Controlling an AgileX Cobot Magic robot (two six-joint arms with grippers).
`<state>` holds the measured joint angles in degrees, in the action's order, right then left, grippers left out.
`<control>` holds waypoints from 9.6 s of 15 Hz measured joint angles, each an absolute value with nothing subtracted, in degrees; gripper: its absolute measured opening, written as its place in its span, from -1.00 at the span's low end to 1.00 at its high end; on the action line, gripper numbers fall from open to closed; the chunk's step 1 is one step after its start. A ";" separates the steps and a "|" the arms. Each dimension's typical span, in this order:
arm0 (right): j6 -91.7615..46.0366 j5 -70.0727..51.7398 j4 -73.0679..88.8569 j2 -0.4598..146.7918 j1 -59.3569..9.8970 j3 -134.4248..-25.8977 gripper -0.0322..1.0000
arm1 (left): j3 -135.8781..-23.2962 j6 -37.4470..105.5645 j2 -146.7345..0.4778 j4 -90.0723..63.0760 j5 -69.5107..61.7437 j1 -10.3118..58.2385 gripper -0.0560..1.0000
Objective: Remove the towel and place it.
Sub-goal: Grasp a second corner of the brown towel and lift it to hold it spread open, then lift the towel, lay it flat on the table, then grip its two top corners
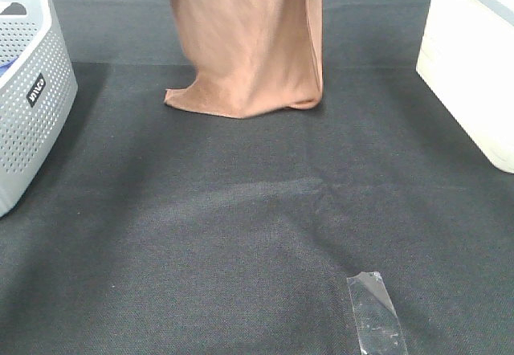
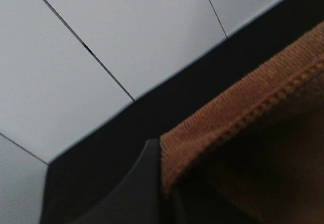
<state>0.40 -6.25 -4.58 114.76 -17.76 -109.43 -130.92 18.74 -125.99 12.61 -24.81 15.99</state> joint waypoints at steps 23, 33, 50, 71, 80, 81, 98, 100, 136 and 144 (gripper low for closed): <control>-28.53 -68.81 16.50 80.96 -18.11 -80.39 -0.94 | -88.41 10.31 -81.30 -11.00 -69.61 16.56 -0.89; -30.94 -68.87 11.86 62.22 -18.11 -63.48 -0.94 | -67.09 11.46 -72.36 -14.21 -68.01 27.04 -0.89; -21.72 -68.47 19.82 62.74 -18.11 -36.67 -0.94 | -41.88 11.23 -77.52 -28.30 -67.44 27.04 -0.89; -23.38 -62.22 28.48 80.96 -18.05 -31.74 -0.44 | -45.95 2.06 -97.52 -30.42 -59.99 43.89 -0.74; -21.26 -61.76 26.93 81.02 -17.82 -34.66 0.58 | -47.33 -1.83 -97.57 -31.91 -63.08 43.89 0.56; -20.05 -61.25 25.15 81.07 -17.36 -36.73 0.58 | -49.10 -1.55 -97.63 -30.94 -63.20 43.77 0.56; -19.60 -54.09 31.23 101.07 -0.40 -70.76 0.55 | -86.86 0.40 -113.33 -10.83 -57.87 17.07 0.55; -20.11 -54.83 31.28 108.12 -0.40 -78.95 0.55 | -94.19 -0.29 -119.40 -10.66 -61.82 17.07 0.55; -33.12 -46.01 42.80 144.90 -8.19 -108.63 -0.70 | -123.36 17.82 -150.63 -35.70 -50.59 12.20 -0.86; -34.95 -44.40 44.35 145.30 -8.25 -108.63 -0.93 | -123.76 21.31 -150.34 -33.75 -51.45 12.55 -0.88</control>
